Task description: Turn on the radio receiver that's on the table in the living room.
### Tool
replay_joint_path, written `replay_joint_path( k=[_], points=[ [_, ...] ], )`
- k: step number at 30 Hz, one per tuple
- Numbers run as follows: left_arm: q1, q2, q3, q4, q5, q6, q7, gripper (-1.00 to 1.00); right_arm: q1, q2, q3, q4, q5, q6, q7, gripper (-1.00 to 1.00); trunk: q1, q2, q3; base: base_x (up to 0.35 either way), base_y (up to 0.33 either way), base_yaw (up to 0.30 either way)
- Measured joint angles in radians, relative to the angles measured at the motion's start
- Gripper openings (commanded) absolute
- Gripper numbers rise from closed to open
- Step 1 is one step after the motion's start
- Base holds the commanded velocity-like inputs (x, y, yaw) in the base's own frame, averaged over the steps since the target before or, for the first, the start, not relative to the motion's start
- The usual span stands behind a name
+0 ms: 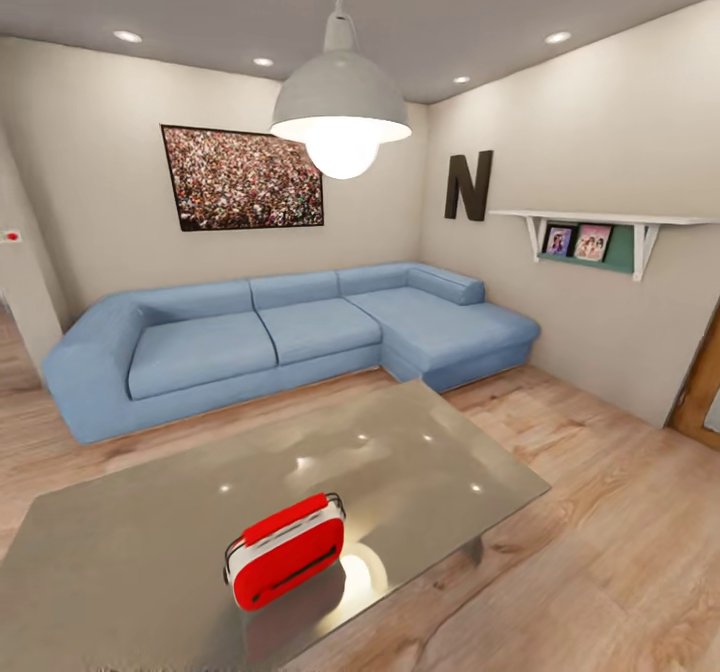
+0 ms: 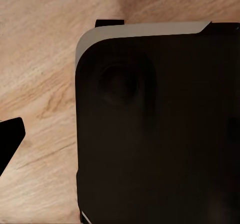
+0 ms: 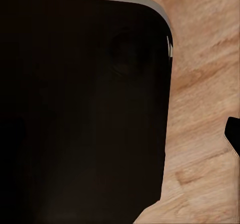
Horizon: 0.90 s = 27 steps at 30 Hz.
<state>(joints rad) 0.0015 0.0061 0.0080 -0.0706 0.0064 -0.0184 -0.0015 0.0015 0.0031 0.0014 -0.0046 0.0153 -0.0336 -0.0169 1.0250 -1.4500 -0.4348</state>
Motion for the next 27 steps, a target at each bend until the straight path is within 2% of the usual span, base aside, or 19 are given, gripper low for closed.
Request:
replay_joint_path(
  k=[6, 13, 27],
  points=[
    [0.000, 0.000, 0.000, 0.000, 0.000, 0.000, 0.000, 1.00, 0.000, 0.000, -0.001, 0.000, 0.000, 0.000, 0.000, 1.00, 0.000, 0.000, 0.000, 0.000, 0.000, 0.250],
    [0.000, -0.001, 0.000, 0.000, 0.000, 0.000, 0.000, 1.00, 0.000, -0.001, 0.000, 0.000, 0.000, 0.001, 0.000, 1.00, 0.000, 0.000, 0.000, 0.034, -0.002, 0.044],
    [0.000, 0.000, 0.000, 0.000, 0.000, 0.000, 0.000, 1.00, 0.000, -0.001, -0.001, 0.000, 0.000, 0.001, 0.000, 1.00, 0.000, 0.000, 0.000, 0.291, -0.086, 0.001]
  ],
)
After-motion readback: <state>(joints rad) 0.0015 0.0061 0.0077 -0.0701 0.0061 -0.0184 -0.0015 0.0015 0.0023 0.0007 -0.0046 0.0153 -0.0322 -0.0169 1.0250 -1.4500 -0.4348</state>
